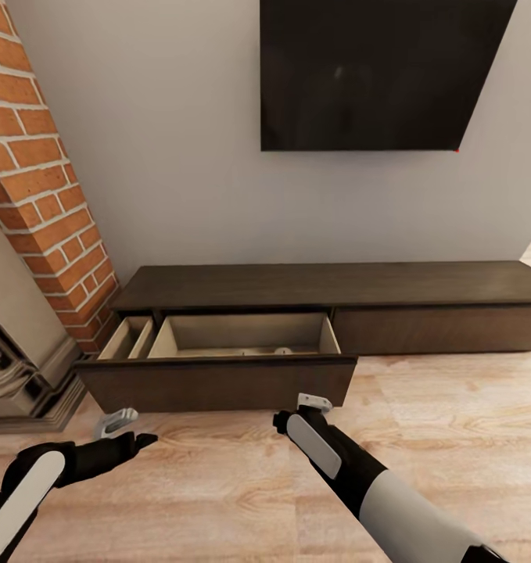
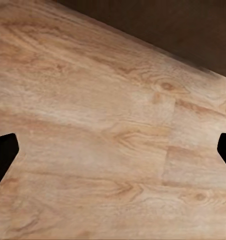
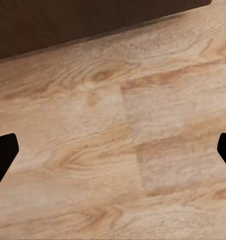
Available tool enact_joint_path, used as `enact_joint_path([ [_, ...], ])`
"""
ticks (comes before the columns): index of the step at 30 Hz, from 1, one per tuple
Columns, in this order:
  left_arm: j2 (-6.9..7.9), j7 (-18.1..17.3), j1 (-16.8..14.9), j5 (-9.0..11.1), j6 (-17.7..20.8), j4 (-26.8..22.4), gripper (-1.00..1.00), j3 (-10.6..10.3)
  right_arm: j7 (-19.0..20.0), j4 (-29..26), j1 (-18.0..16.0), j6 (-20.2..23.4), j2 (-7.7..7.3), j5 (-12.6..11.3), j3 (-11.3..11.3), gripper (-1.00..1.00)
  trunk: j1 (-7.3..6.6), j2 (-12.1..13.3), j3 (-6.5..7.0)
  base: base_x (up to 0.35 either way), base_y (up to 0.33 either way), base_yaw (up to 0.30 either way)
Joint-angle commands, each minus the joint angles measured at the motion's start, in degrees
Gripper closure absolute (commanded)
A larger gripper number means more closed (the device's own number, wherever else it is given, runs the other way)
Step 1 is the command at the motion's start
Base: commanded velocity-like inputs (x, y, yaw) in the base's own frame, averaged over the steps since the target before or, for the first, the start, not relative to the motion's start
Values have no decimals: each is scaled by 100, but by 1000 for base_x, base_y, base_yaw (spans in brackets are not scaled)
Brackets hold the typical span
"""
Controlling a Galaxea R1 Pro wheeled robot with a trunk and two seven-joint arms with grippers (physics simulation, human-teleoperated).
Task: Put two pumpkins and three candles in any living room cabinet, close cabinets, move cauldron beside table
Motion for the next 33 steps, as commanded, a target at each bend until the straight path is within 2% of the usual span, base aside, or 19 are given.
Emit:
enact_joint_path([
  [1, -8, 55, -4, -35, -146, 64, -100, -9, -15, -4, 1, -104, -4, 42, 66, -100, 22, -44, -24, 0, 0, 0],
  [4, -23, 54, -4, -226, -472, 207, -100, -22, 79, -1, 24, -348, -7, 292, 253, -100, 87, -164, -77, 0, 0, 0],
  [6, -30, 53, -4, -285, -612, 261, -100, -36, 136, 0, 59, -512, -10, 452, 327, -100, 131, -245, -113, 0, 0, 0],
  [11, -38, 22, -8, -375, -974, 390, -100, -68, 257, 2, 239, -1033, -12, 851, 404, -100, 241, -445, -203, 0, 0, 0],
  [14, -45, 6, -12, -509, -1252, 421, -100, -82, 352, 5, 435, -1317, -6, 1184, 482, -100, 307, -565, -257, 0, 0, 0],
  [16, -98, 0, -12, -752, -1451, 430, -100, -91, 428, 13, 535, -1620, -12, 1360, 512, -100, 351, -646, -293, 0, 0, 0],
  [18, -195, -4, -13, -1005, -1664, 435, -100, -94, 484, 18, 627, -1906, -13, 1435, 524, -100, 395, -726, -329, 0, 0, 0],
  [21, -425, -3, -13, -1590, -2013, 439, -100, -96, 549, 22, 757, -2341, -13, 1507, 574, -100, 461, -846, -383, 0, 0, 0],
  [23, -578, 0, -13, -1975, -2117, 442, -100, -96, 563, 25, 789, -2464, -15, 1534, 658, -100, 505, -926, -419, 0, 0, 0],
  [24, -685, 5, -13, -2249, -2166, 445, -100, -97, 566, 23, 825, -2519, -16, 1548, 709, -100, 527, -967, -437, 0, 0, 0],
  [25, -749, 6, -13, -2409, -2213, 447, -100, -97, 567, 21, 863, -2545, -16, 1561, 734, -100, 549, -1007, -454, 0, 0, 0],
  [29, -874, 30, -13, -2744, -2439, 494, -100, -97, 569, 12, 960, -2658, -16, 1596, 770, -100, 637, -1167, -526, 0, 0, 0],
  [33, -905, 40, -13, -2863, -2647, 635, -100, -104, 570, -3, 986, -2864, -10, 1673, 806, -100, 680, -1247, -562, 0, 0, 0],
])
